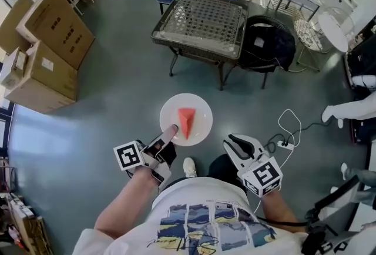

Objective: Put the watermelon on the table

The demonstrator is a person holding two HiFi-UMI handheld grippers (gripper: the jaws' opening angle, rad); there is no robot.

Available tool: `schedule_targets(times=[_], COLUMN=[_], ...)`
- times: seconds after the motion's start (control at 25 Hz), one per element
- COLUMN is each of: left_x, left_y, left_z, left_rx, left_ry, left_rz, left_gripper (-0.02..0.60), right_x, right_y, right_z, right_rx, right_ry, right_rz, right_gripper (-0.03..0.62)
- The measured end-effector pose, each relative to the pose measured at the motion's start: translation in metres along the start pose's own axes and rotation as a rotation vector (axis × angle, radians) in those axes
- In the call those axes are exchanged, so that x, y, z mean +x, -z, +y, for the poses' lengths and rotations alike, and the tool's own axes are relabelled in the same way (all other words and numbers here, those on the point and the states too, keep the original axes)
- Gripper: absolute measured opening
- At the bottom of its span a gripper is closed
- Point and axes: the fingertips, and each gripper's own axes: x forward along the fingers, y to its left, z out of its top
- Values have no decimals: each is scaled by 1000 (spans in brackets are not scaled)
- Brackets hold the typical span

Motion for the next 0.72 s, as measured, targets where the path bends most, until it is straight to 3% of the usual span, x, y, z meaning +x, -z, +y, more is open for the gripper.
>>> schedule_targets(times=[0.32, 0.72], left_x=[45, 178], left_y=[-91, -216], left_z=[29, 66], left_rx=[-35, -42], left_ry=[10, -38], left_rz=[-69, -114], left_gripper=[25, 25], right_x=[79, 178], right_y=[-36, -99], right_z=[-62, -220], right_rx=[-44, -88], right_ry=[-28, -88], right_rz=[13, 2], right_gripper=[66, 72])
